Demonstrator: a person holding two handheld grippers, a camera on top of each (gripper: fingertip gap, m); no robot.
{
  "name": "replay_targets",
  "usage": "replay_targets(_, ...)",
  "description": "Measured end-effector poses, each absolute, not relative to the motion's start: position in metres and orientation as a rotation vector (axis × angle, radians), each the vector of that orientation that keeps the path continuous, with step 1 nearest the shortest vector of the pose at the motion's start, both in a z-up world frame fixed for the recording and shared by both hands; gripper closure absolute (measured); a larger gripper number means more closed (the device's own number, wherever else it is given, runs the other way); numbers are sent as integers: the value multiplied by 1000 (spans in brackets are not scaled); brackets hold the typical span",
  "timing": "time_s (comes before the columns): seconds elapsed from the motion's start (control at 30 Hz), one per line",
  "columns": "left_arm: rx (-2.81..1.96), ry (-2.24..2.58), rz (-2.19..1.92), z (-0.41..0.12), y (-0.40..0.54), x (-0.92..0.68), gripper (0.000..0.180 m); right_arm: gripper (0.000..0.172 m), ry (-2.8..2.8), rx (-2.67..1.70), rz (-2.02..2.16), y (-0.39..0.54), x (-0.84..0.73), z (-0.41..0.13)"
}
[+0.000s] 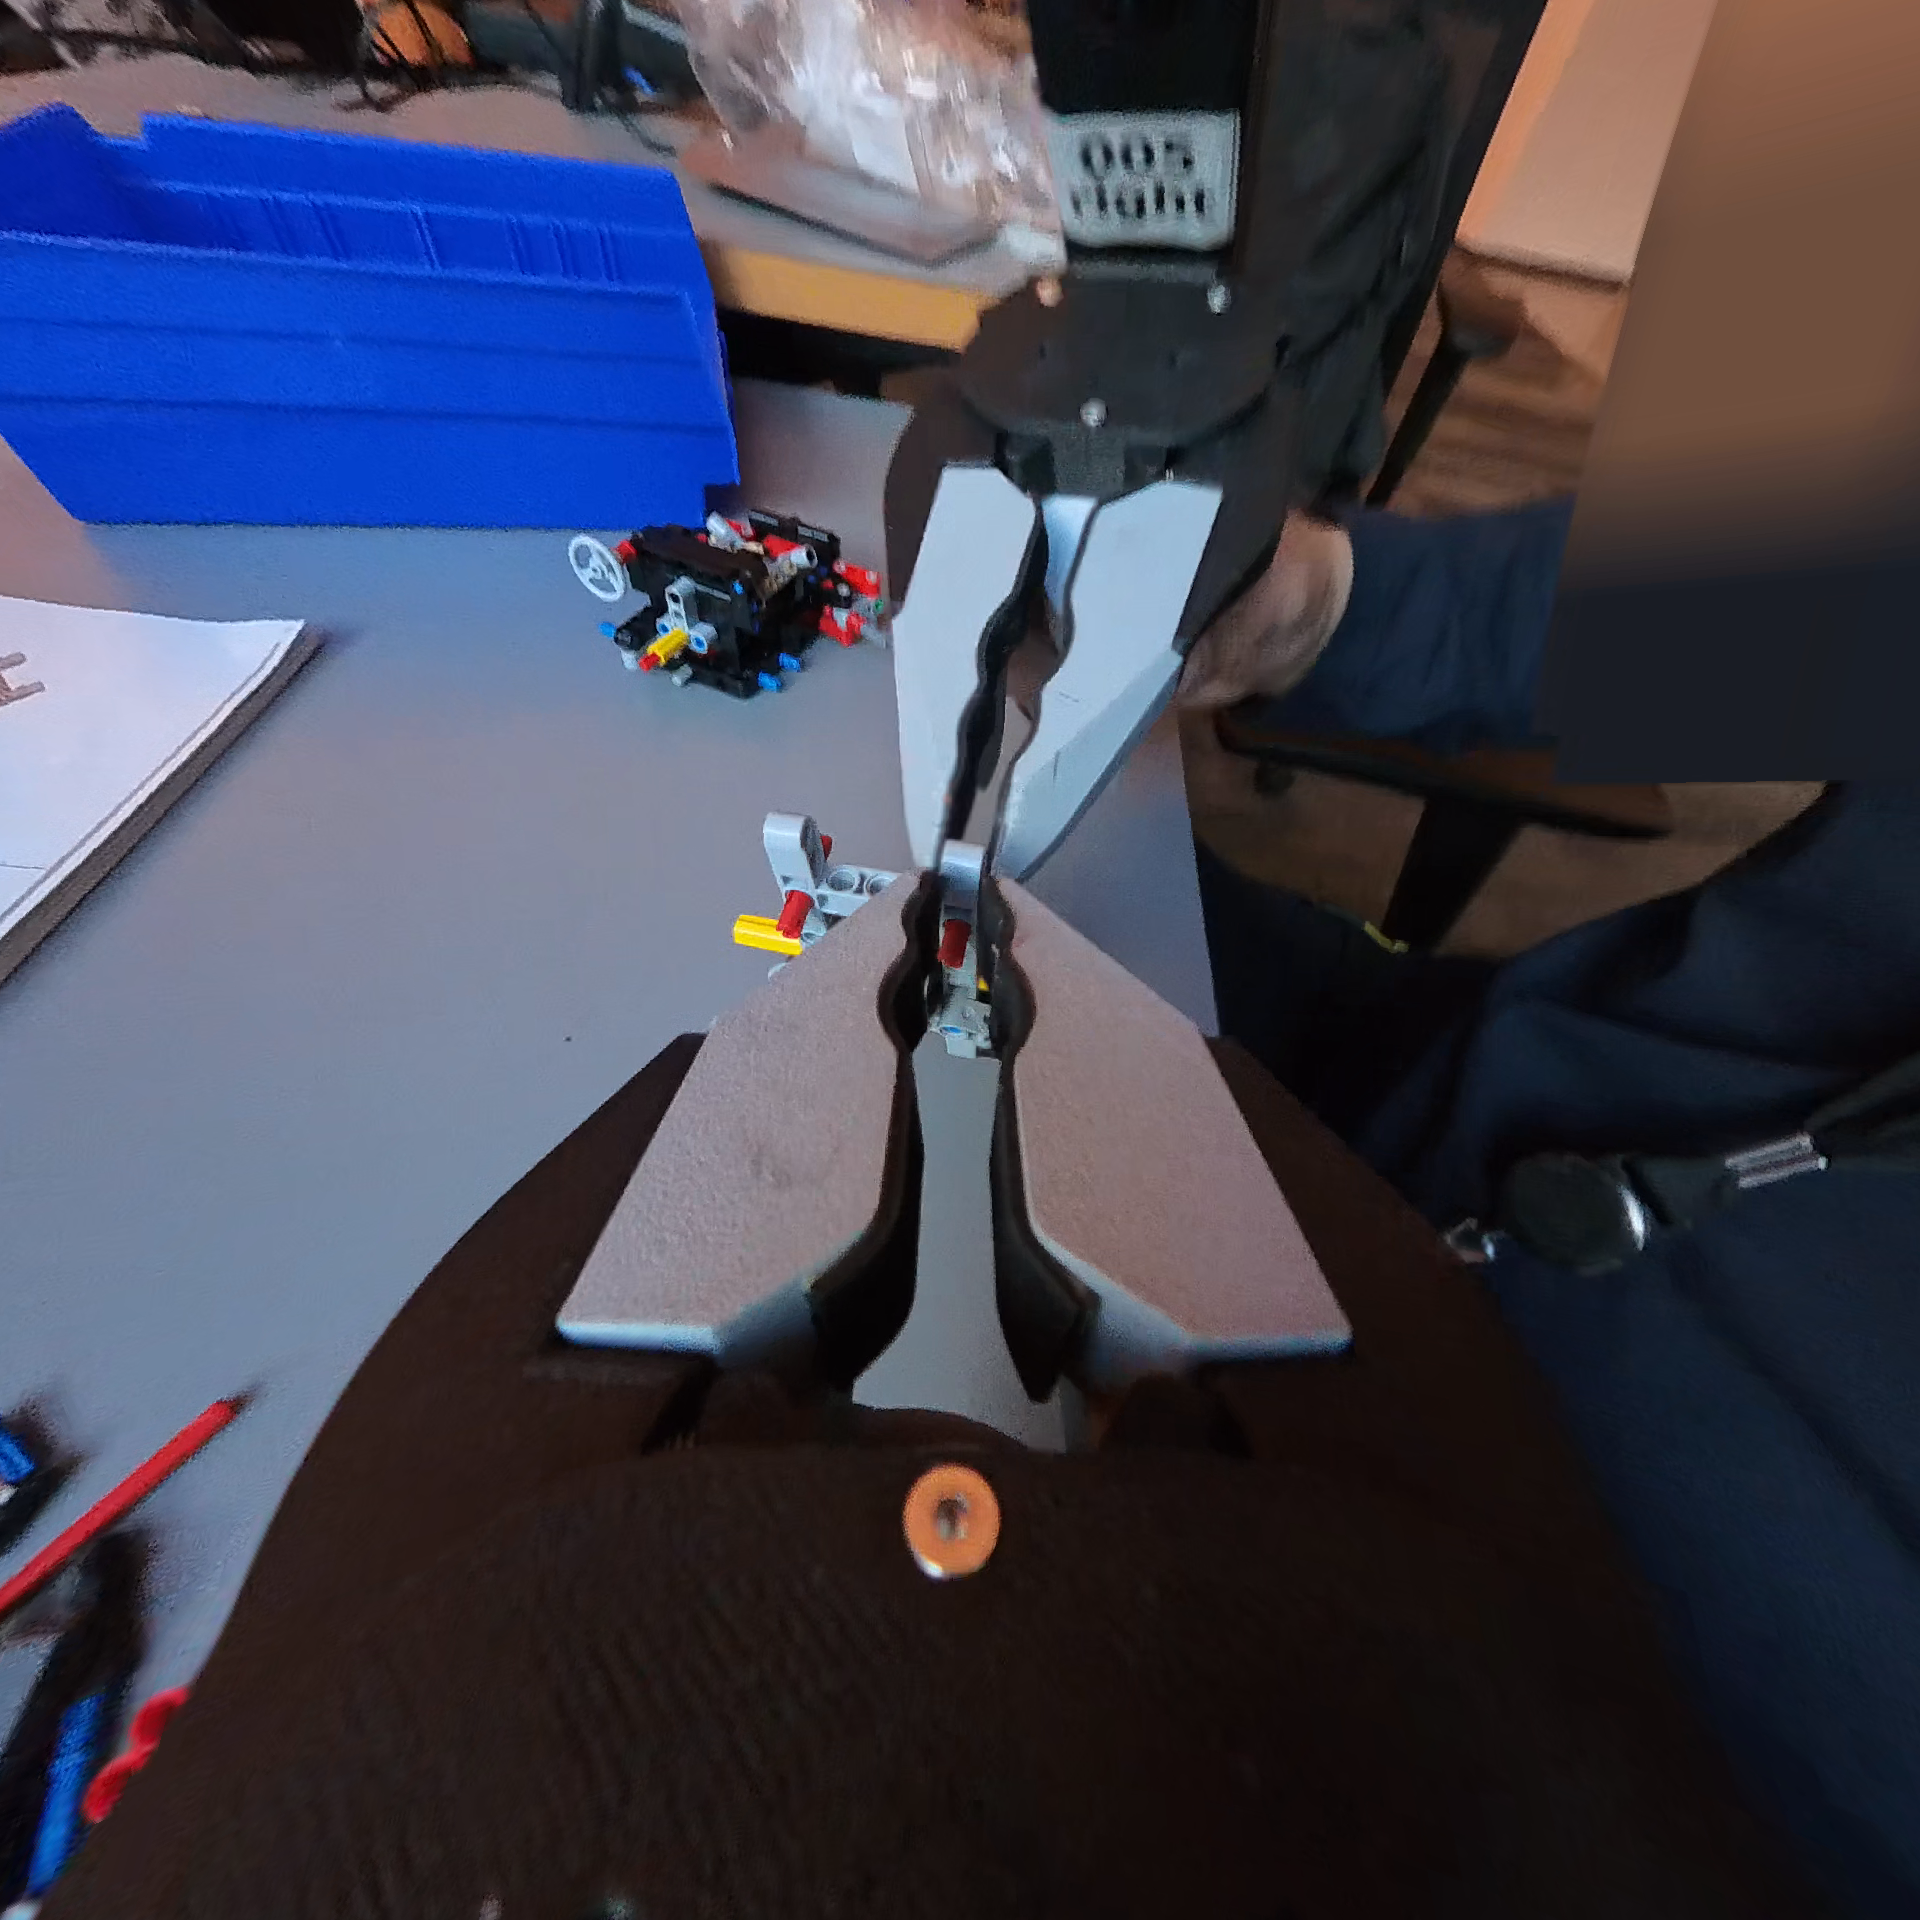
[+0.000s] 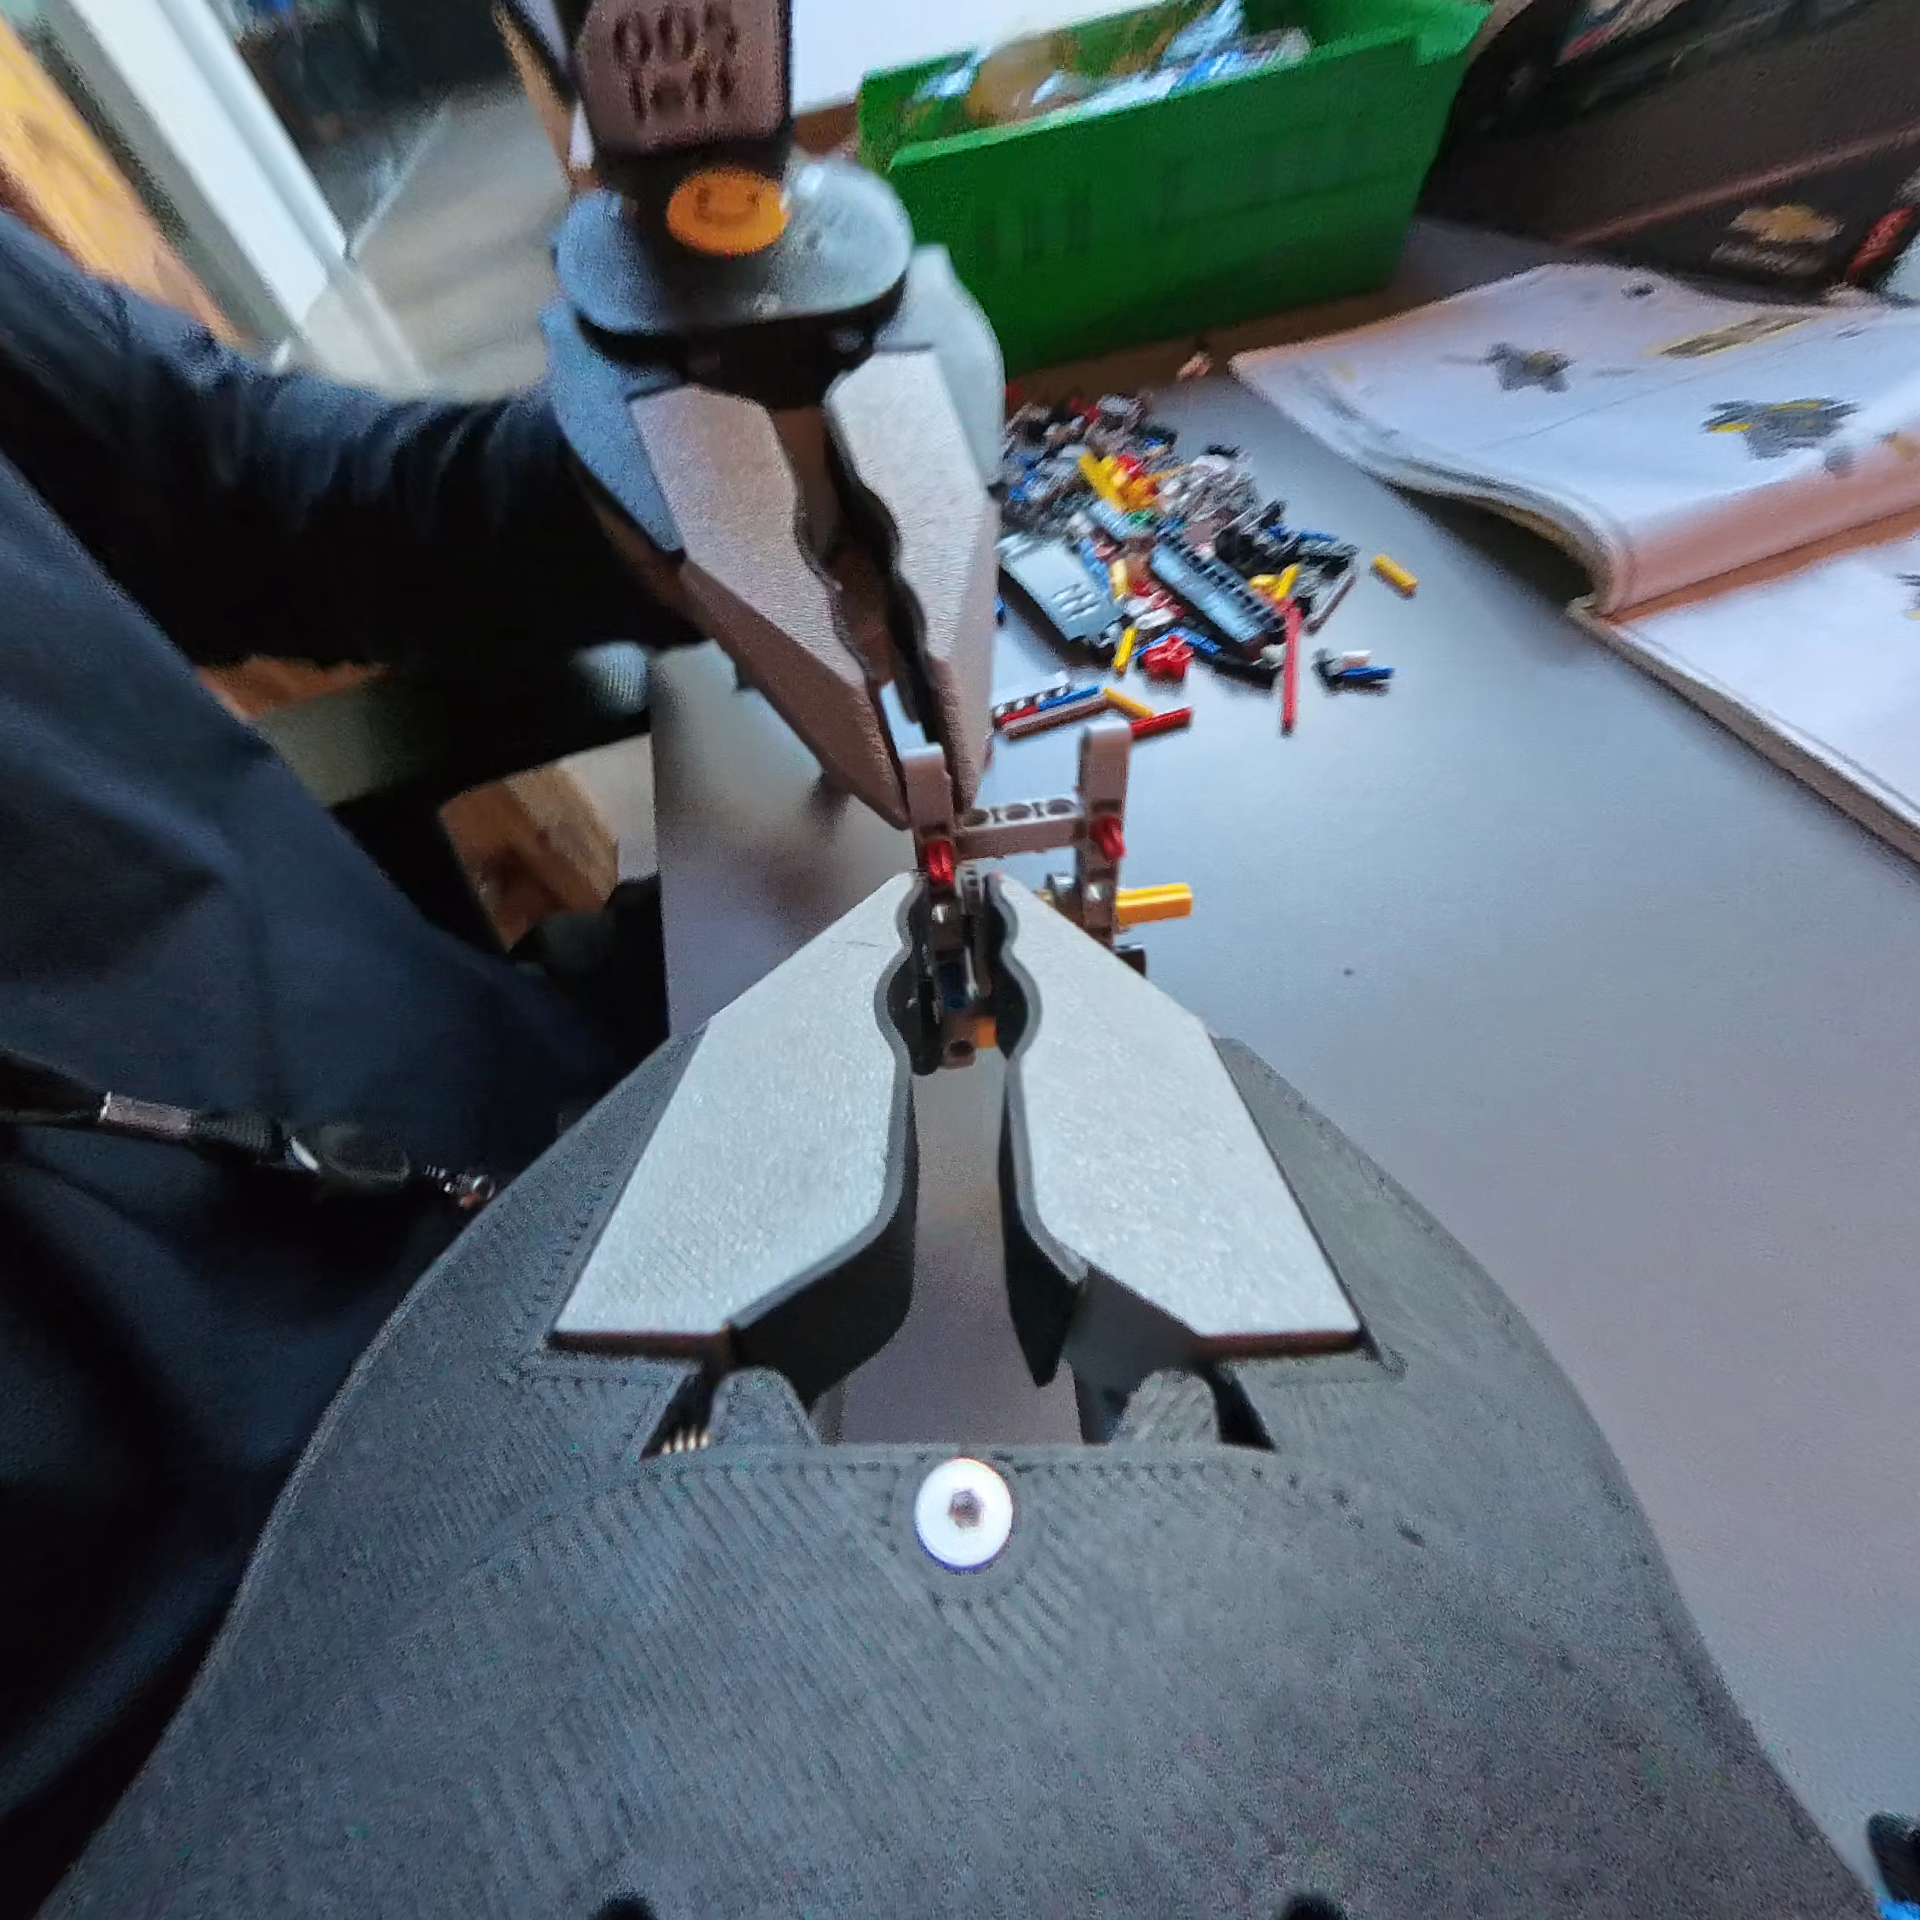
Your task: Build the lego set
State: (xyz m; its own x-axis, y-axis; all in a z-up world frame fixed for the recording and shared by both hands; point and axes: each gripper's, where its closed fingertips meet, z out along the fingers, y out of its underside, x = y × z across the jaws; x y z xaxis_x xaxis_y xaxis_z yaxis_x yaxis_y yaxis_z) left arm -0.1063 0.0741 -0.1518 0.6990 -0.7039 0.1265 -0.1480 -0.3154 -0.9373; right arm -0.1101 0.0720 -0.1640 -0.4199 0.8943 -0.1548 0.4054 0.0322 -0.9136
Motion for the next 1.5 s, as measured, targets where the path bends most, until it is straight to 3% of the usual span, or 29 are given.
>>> replay_targets(0.13,-1722,495,-741,-134,78,-114,176,154,-1613,-1298,1535,89,-102,-142)
replay_targets(0.33,-1643,419,-894,-118,77,-109,176,172,-1583,-1172,1659,71,-103,-121)
replay_targets(0.53,-1618,370,-933,-114,77,-113,176,164,-1509,-1201,1601,83,-107,-119)
replay_targets(0.63,-1619,364,-952,-115,78,-110,175,172,-1491,-1176,1661,82,-104,-114)
replay_targets(1.5,-1677,164,-1042,-135,92,-124,176,172,-1494,-1346,1739,87,-126,-139)
